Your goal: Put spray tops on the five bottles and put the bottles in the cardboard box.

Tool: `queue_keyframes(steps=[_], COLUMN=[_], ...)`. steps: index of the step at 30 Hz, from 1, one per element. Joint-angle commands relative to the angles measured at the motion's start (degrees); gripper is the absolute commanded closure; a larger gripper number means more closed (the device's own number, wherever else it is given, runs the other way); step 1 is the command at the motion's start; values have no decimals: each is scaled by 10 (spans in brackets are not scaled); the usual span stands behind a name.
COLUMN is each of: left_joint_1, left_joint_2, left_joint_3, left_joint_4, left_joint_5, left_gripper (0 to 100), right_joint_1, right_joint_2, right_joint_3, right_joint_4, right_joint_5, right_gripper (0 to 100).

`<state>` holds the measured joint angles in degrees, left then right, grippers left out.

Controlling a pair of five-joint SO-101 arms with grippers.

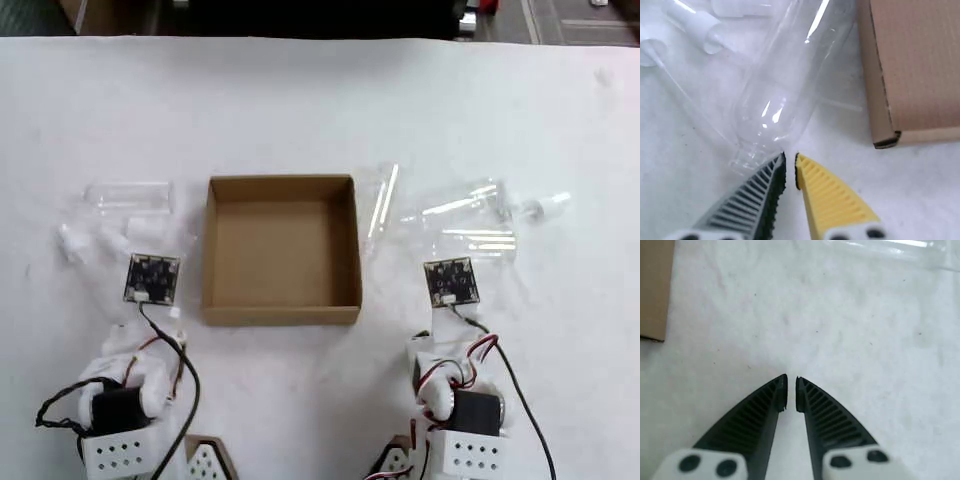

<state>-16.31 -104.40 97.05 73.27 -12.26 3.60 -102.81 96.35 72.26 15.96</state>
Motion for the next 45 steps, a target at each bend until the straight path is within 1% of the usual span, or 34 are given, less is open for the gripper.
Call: queue_keyframes(steps=[1, 9, 11, 14, 16, 45], left_joint_1=[1, 1, 10, 45, 51, 56], left_joint_2=[-3, -3, -3, -3, -3, -3], left_joint_3=[-1, -1, -1, -1, -1, -1], left_joint_4=[4, 4, 4, 4, 4, -2], left_joint_5=[-1, -2, -2, -1, -1, -2], left_gripper=[958, 958, 958, 957, 957, 958], right_joint_1=[7, 7, 7, 7, 7, 7], right_joint_2=[-3, -3, -3, -3, -3, -3], right_joint_3=[5, 5, 5, 5, 5, 5], right_joint_4=[5, 5, 5, 5, 5, 5], right_joint_5=[-6, -6, -6, -6, -6, -6], right_gripper=[982, 982, 982, 982, 982, 982])
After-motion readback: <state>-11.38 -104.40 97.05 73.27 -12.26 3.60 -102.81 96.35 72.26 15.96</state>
